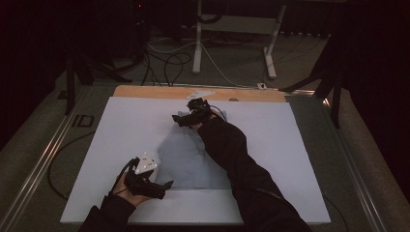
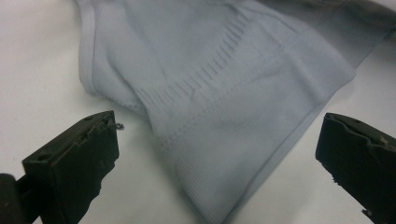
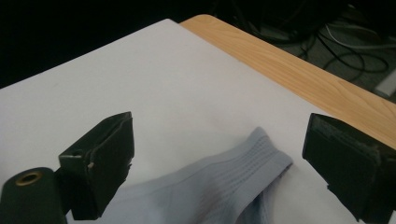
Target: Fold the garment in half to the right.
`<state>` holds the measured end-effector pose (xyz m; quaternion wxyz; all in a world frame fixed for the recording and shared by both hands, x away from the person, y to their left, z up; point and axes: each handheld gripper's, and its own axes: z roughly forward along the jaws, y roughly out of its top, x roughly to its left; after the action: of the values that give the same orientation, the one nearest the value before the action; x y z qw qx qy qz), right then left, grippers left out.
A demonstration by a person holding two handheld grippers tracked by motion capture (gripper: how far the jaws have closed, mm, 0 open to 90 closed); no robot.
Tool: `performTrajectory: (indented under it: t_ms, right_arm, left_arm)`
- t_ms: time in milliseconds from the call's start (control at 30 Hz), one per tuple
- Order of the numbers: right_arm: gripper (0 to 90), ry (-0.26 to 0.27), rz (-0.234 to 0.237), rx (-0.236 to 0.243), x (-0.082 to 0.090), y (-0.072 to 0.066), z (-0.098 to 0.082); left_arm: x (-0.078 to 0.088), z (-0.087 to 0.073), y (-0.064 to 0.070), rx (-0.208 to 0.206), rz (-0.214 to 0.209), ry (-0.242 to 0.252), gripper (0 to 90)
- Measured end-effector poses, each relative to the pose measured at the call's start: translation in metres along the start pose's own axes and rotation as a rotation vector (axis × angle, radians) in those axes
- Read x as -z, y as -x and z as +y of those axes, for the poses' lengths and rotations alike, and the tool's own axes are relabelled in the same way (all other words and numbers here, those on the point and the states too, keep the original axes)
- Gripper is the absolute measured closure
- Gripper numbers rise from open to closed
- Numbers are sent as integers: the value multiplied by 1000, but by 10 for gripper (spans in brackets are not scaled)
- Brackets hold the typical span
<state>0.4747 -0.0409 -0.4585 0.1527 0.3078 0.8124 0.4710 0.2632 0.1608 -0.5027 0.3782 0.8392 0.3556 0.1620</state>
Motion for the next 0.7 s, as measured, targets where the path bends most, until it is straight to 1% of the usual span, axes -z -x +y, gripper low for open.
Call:
performTrajectory:
  t_ms: [100,133,167,233,267,333,367,433,500,567,600,633,667,700]
  right_arm:
    - [94,-21,-28,-27,-7,4,2]
    - [128,-32,-35,-34,-10,6,2]
    - [138,-41,-46,-36,-12,7,3]
    - [139,-52,-67,-48,-16,9,4]
    - [153,-56,-76,-58,-19,10,4]
    - [177,-76,-82,-94,-23,13,5]
    - [183,-85,-85,-112,-26,15,6]
    - [202,-111,-98,-132,-32,16,7]
    - [214,-137,-115,-141,-37,17,8]
    - [223,-155,-116,-158,-41,18,8]
    - [228,-164,-121,-151,-43,18,8]
    - [231,-172,-124,-154,-46,18,8]
    - [236,-180,-127,-151,-48,19,7]
    - [237,-190,-129,-152,-51,19,7]
  left_arm:
    - [-3,-3,0,4,12,-20,3]
    - [-3,-4,0,2,10,-23,4]
    - [-3,-5,0,4,7,-29,4]
    - [-4,-6,0,10,16,-33,4]
    - [-5,-7,0,13,14,-40,11]
    - [-5,-8,1,26,29,-47,31]
    - [-5,-9,1,25,24,-53,43]
    - [-7,-10,1,28,26,-65,53]
    - [-8,-11,0,40,21,-70,81]
    - [-8,-12,-1,43,18,-78,114]
    - [-8,-12,-2,43,16,-80,139]
    - [-9,-12,-2,47,16,-84,159]
    - [-10,-13,-3,48,9,-91,165]
    - [-10,-13,-3,44,4,-96,191]
